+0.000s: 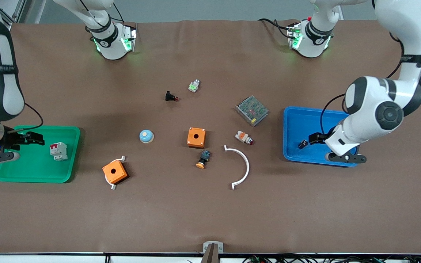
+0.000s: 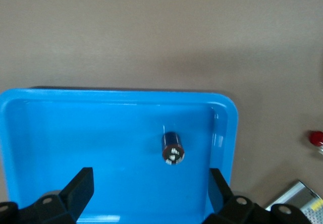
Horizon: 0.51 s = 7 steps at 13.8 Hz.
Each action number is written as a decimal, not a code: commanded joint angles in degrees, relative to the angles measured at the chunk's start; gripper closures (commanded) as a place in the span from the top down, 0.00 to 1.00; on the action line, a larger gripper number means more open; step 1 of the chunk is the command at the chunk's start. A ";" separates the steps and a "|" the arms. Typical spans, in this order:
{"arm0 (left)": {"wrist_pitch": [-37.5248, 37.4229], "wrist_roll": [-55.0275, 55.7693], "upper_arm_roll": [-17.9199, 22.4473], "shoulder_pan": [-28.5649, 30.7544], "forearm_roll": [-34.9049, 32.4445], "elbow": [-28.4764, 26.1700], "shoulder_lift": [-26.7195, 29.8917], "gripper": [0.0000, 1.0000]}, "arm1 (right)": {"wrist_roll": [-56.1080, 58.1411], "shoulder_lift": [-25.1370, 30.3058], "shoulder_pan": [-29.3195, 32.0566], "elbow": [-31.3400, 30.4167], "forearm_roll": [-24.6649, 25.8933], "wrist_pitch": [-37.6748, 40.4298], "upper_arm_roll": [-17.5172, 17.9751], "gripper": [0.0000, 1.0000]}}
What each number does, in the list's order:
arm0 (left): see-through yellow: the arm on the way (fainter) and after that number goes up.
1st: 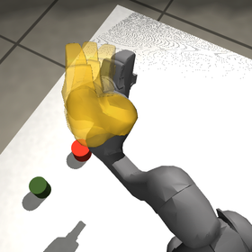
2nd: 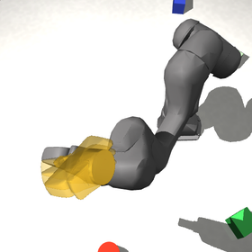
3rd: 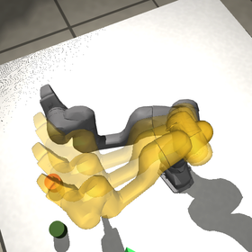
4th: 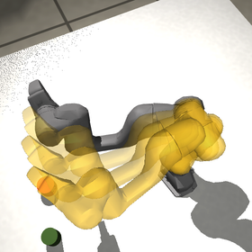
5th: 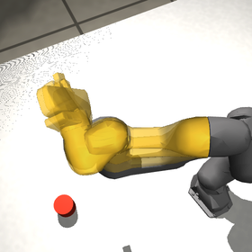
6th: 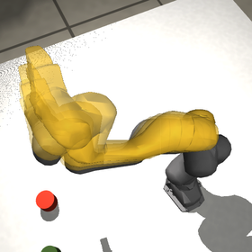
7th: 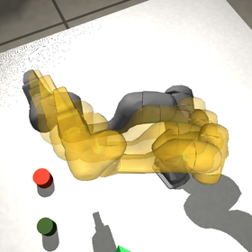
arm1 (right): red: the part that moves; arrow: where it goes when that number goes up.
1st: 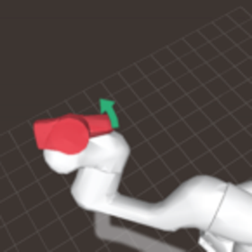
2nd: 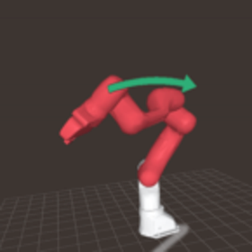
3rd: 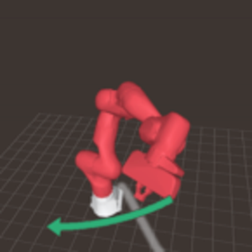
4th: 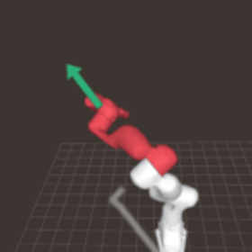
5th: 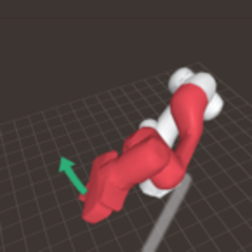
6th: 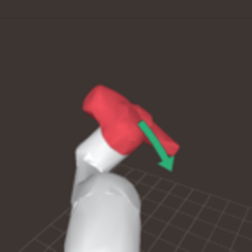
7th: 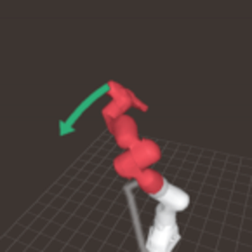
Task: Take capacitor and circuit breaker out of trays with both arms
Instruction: 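Grasp the breaker with the right gripper while the left gripper grasps the capacitor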
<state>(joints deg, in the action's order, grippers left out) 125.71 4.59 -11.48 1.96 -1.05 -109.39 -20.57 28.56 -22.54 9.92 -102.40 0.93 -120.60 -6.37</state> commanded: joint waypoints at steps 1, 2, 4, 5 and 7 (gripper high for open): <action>7.15 -0.81 -0.30 0.06 0.79 -2.23 -3.32 1.00 | 1.33 -2.41 0.45 -1.13 0.74 -1.22 0.84 0.95; 9.88 -0.73 -0.38 -0.03 0.79 -2.93 -4.72 1.00 | 1.32 -3.29 0.45 -1.49 0.74 -1.91 0.92 0.95; 13.84 -0.46 -0.47 -0.38 0.79 -3.90 -6.93 1.00 | 1.94 -5.66 0.27 -1.58 0.74 -3.85 1.01 0.93; 14.56 -0.29 -0.47 -0.90 0.70 -4.51 -7.28 1.00 | 2.03 -6.63 0.10 -1.49 0.74 -4.12 1.01 0.90; 15.53 -0.28 -0.47 -1.52 0.27 -5.83 -7.64 0.98 | 2.11 -8.21 0.01 -1.49 0.74 -4.73 1.01 0.86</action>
<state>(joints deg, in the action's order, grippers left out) 139.76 4.59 -11.83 1.04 -1.05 -113.33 -29.03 29.92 -29.64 9.85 -103.75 0.93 -124.33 -5.61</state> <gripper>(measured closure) 0.004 0.115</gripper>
